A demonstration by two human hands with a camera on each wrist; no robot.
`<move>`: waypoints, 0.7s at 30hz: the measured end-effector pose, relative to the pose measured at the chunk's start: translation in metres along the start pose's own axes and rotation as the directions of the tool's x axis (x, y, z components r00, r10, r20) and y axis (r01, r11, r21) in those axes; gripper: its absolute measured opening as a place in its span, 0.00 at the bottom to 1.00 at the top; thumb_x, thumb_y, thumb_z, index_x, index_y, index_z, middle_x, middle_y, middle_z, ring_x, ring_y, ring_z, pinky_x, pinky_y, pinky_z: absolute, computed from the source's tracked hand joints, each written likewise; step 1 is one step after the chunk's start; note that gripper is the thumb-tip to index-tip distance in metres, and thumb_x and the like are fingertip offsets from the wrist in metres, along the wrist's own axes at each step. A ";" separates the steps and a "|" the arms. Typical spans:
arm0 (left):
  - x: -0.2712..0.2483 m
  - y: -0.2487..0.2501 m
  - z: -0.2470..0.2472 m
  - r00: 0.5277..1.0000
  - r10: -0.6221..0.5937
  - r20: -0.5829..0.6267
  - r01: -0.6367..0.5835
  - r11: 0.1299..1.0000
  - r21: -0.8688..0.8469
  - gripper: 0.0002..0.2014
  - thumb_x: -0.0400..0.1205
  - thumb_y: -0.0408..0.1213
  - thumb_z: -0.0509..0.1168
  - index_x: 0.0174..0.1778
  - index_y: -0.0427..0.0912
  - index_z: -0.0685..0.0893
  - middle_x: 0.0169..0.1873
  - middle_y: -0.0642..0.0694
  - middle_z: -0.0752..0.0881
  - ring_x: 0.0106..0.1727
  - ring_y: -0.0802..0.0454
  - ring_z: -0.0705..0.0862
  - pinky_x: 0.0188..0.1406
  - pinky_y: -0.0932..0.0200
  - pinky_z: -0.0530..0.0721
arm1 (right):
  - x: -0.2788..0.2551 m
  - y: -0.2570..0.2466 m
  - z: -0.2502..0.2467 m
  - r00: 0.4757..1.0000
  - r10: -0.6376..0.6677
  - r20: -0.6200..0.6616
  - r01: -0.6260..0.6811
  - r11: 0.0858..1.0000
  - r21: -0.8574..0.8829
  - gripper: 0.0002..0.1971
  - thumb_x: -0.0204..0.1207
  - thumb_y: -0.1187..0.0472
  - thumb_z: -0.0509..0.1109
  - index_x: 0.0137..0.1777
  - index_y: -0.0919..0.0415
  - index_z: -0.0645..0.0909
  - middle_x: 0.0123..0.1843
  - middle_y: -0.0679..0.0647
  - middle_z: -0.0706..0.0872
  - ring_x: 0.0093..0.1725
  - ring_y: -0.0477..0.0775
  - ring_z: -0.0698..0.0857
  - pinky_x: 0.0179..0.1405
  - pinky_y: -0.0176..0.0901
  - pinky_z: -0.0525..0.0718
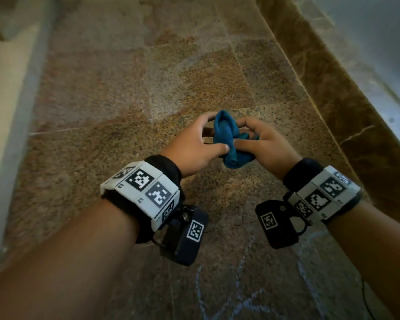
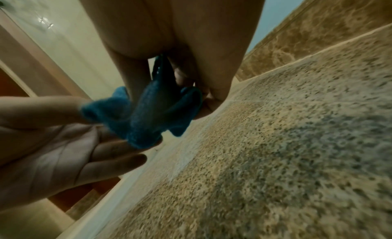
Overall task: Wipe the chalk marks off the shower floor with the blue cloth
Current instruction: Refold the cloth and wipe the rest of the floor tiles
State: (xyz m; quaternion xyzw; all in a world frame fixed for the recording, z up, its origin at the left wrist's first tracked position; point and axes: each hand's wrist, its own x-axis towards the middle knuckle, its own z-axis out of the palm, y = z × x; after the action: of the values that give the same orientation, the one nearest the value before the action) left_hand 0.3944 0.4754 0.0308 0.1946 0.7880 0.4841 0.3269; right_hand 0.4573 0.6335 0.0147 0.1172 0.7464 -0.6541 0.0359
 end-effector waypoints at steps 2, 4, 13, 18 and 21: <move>-0.006 -0.005 -0.006 0.997 0.003 -0.083 -0.005 1.000 -0.023 0.24 0.81 0.33 0.68 0.71 0.56 0.72 0.57 0.52 0.83 0.52 0.46 0.88 0.56 0.39 0.86 | 0.001 -0.001 0.006 1.000 -0.020 0.003 0.021 0.999 -0.037 0.11 0.78 0.73 0.65 0.49 0.54 0.78 0.44 0.55 0.85 0.39 0.45 0.85 0.40 0.36 0.83; -0.014 -0.010 -0.012 0.991 -0.047 -0.122 0.033 0.993 -0.117 0.21 0.82 0.33 0.67 0.68 0.56 0.74 0.52 0.51 0.86 0.50 0.48 0.89 0.55 0.41 0.87 | 0.002 -0.002 0.011 1.000 -0.021 -0.001 0.021 0.999 -0.032 0.11 0.79 0.73 0.64 0.49 0.54 0.78 0.47 0.51 0.83 0.37 0.40 0.84 0.37 0.32 0.80; -0.023 -0.016 -0.015 0.985 -0.072 -0.156 0.070 0.997 -0.023 0.24 0.76 0.47 0.74 0.64 0.58 0.71 0.54 0.54 0.82 0.51 0.57 0.84 0.44 0.62 0.83 | 0.012 0.003 0.023 0.999 -0.035 0.034 0.039 0.994 -0.106 0.13 0.73 0.74 0.70 0.49 0.55 0.78 0.47 0.53 0.87 0.47 0.50 0.86 0.54 0.48 0.84; -0.020 -0.019 -0.013 0.968 -0.068 -0.241 0.062 0.998 -0.031 0.14 0.81 0.37 0.69 0.57 0.55 0.74 0.50 0.42 0.84 0.49 0.43 0.86 0.52 0.40 0.86 | 0.014 0.003 0.026 0.997 -0.010 0.078 0.012 0.999 -0.033 0.15 0.78 0.76 0.62 0.53 0.54 0.79 0.45 0.47 0.88 0.45 0.40 0.87 0.46 0.34 0.85; -0.017 -0.021 -0.014 0.970 -0.059 -0.235 0.054 0.998 -0.030 0.12 0.82 0.38 0.67 0.57 0.53 0.74 0.47 0.43 0.82 0.49 0.39 0.86 0.50 0.40 0.85 | 0.011 0.001 0.027 0.993 0.025 0.113 -0.028 0.999 0.025 0.13 0.82 0.70 0.59 0.61 0.56 0.79 0.48 0.46 0.87 0.44 0.35 0.87 0.40 0.28 0.83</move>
State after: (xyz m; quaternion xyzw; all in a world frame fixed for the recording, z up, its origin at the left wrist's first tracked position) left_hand 0.3973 0.4466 0.0222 0.1094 0.8206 0.5035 0.2471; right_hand 0.4444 0.6089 0.0073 0.0907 0.7328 -0.6691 0.0849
